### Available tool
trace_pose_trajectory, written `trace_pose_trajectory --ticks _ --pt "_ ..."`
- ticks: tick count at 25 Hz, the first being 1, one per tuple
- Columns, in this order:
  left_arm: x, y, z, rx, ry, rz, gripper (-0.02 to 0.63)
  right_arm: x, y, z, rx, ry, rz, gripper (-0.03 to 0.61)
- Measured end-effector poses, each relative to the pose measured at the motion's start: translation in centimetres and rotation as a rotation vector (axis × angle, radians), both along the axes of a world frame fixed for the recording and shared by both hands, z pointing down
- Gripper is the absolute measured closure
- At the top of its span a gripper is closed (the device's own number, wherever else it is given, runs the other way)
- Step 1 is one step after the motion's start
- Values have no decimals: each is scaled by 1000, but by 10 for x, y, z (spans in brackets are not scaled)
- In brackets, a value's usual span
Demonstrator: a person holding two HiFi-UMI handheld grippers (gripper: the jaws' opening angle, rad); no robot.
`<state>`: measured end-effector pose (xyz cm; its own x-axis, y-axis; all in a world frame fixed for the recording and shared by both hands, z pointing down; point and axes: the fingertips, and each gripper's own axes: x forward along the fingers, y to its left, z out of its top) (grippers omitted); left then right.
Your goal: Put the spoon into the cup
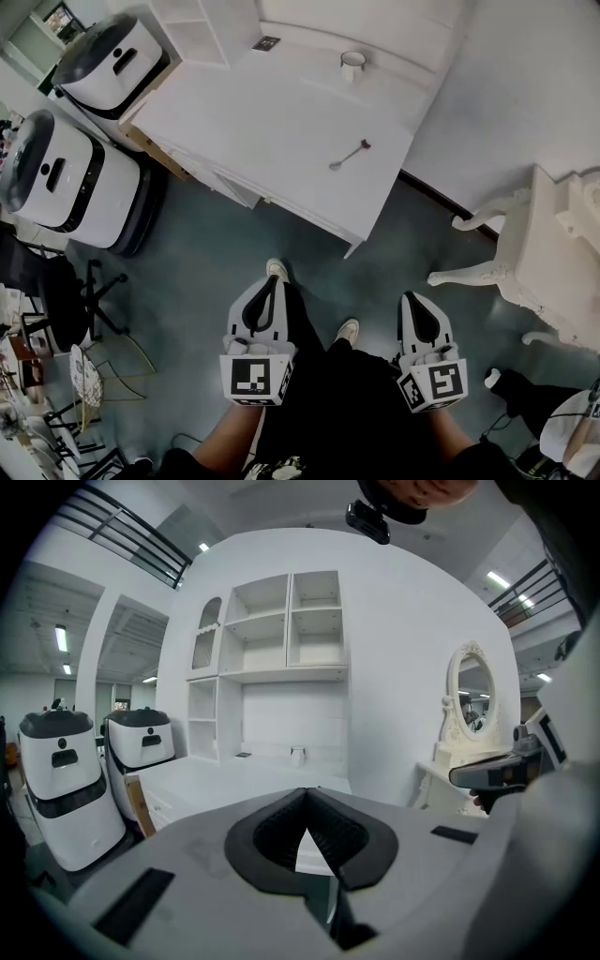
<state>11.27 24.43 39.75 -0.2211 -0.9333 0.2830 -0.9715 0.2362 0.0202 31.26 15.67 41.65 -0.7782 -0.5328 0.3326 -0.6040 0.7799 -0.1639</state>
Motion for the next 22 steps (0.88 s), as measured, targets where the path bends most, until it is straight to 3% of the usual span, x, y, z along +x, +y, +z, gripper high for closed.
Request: trace_pose_trajectory --ticks 7,16,22 --pt "-32 -35 9 -18 18 64 606 -52 -32 7 -16 17 21 517" --pt "-132 -82 14 -9 60 98 606 -167 -72 14 -31 29 19 517" --pt "-188 -126 -6 38 54 160 606 -228 -94 -4 36 73 23 517"
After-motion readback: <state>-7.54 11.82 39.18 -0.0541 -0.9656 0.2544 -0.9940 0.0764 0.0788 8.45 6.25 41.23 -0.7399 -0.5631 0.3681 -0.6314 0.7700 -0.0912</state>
